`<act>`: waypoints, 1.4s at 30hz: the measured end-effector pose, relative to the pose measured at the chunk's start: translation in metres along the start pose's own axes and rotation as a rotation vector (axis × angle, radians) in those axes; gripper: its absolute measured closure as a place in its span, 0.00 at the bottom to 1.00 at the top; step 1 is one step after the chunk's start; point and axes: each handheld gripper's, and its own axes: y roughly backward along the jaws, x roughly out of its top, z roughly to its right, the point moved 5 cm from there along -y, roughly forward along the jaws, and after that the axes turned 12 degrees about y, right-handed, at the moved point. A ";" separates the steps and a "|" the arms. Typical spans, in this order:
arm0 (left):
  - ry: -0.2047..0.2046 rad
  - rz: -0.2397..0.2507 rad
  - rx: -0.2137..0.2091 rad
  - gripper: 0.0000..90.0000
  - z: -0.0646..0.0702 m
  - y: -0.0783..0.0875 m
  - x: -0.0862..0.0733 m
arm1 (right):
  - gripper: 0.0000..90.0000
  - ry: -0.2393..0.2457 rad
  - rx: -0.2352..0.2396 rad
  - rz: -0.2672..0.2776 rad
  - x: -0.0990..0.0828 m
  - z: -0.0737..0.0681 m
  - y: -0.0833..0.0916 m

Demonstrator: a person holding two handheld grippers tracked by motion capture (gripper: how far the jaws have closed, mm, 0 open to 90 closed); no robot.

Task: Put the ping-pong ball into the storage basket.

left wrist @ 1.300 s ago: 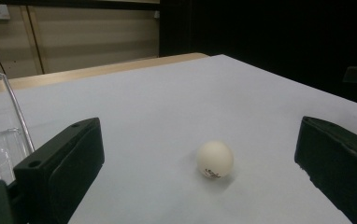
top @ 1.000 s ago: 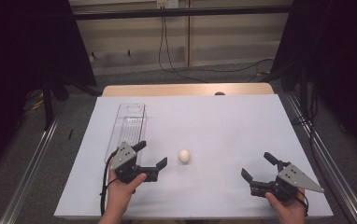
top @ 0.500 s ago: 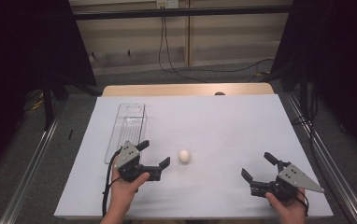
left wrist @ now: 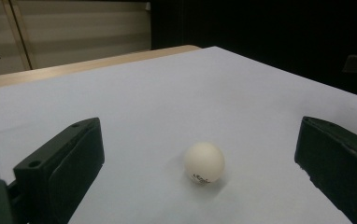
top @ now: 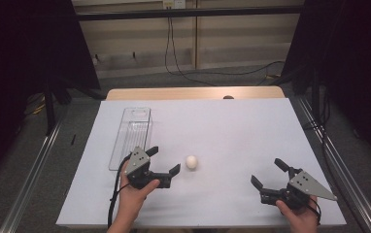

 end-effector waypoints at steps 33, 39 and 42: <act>0.009 -0.039 -0.011 0.02 0.008 -0.022 -0.005 | 0.02 0.000 -0.007 -0.002 0.000 0.002 0.004; -0.003 -0.055 -0.001 0.02 0.007 -0.024 -0.006 | 0.02 -0.005 -0.009 0.000 -0.001 0.002 0.004; -0.006 -0.058 -0.009 0.02 0.007 -0.026 -0.007 | 0.02 -0.006 -0.010 -0.002 -0.001 0.002 0.005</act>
